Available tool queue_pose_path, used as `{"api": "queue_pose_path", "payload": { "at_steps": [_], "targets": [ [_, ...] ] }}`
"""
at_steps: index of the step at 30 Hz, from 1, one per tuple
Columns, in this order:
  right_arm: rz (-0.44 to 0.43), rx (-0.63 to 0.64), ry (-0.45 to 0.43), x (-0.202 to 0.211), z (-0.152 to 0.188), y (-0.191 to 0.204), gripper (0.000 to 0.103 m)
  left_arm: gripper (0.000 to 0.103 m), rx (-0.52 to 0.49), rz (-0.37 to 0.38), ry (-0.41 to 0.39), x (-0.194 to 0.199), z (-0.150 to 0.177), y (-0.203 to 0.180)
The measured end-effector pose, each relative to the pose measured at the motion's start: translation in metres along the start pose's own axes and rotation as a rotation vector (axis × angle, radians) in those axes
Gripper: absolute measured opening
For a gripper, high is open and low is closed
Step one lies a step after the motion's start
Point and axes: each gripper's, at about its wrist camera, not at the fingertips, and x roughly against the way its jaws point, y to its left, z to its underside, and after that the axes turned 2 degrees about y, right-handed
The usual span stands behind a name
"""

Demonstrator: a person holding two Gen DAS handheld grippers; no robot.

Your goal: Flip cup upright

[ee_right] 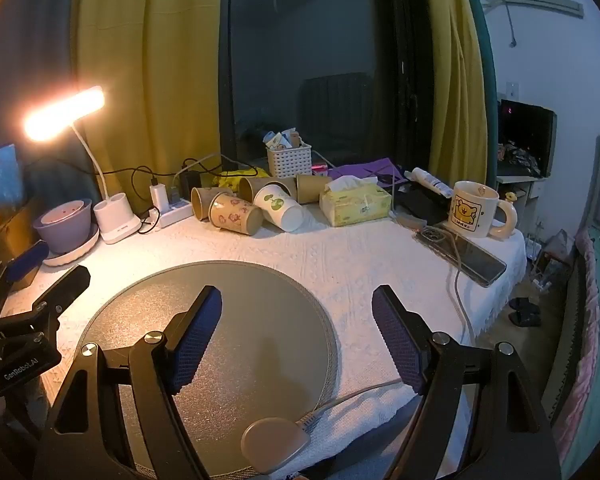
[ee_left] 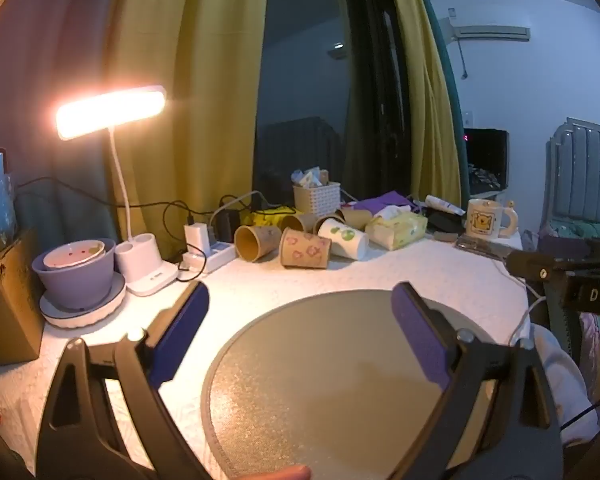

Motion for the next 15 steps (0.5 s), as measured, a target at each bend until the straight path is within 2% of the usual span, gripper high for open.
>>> {"api": "queue_pose_path", "payload": {
  "at_steps": [15],
  "targets": [
    [-0.002, -0.004, 0.000, -0.0004, 0.0003, 0.0001, 0.080, 0.094, -0.014, 0.016, -0.006, 0.0022, -0.0002, -0.0014]
  ]
}}
